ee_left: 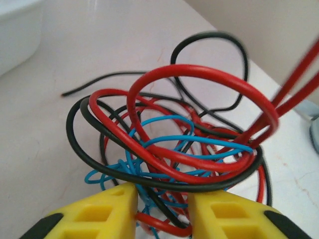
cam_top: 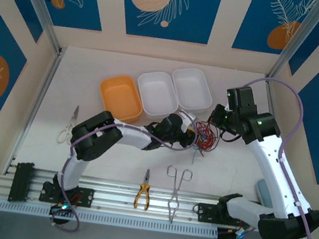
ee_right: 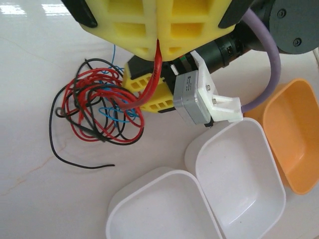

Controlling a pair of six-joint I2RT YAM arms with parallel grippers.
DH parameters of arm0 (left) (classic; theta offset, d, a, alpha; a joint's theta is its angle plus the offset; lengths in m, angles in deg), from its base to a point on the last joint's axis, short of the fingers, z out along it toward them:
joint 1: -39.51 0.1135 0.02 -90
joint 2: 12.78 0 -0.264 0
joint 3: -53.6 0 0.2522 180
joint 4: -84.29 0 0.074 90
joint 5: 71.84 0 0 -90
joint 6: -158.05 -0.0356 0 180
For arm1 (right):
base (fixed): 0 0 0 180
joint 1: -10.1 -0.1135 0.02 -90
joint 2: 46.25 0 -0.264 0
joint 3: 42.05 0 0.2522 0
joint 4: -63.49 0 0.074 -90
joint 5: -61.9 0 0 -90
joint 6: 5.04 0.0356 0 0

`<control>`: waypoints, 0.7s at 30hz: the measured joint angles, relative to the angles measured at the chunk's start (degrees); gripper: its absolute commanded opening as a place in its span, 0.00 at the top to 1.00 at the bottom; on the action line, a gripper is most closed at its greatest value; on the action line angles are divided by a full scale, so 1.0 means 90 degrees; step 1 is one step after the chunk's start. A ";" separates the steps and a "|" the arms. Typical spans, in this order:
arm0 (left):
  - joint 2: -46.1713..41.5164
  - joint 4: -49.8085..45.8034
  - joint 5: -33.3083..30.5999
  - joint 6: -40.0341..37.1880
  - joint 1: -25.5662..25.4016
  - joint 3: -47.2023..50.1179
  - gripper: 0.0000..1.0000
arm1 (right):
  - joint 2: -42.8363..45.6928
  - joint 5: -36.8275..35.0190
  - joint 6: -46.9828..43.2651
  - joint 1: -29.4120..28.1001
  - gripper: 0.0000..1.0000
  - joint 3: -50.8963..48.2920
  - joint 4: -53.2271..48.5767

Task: Untangle the cables

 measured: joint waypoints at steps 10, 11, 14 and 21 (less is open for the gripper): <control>-0.0005 -0.0085 -0.0005 0.0095 0.0000 0.0287 0.91 | 0.0398 -0.0243 -0.0206 0.0095 1.00 0.0726 -0.0260; -0.0007 -0.0085 -0.0007 0.0104 0.0000 0.0308 0.93 | 0.0435 -0.0255 -0.0231 0.0107 1.00 0.0826 -0.0284; -0.0041 -0.0100 -0.0012 0.0141 0.0002 0.0403 1.00 | 0.0508 -0.0255 -0.0308 0.0126 1.00 0.1103 -0.0389; -0.0211 -0.0129 -0.0036 0.0177 0.0036 0.0726 1.00 | 0.0624 -0.0253 -0.0474 0.0185 1.00 0.1622 -0.0515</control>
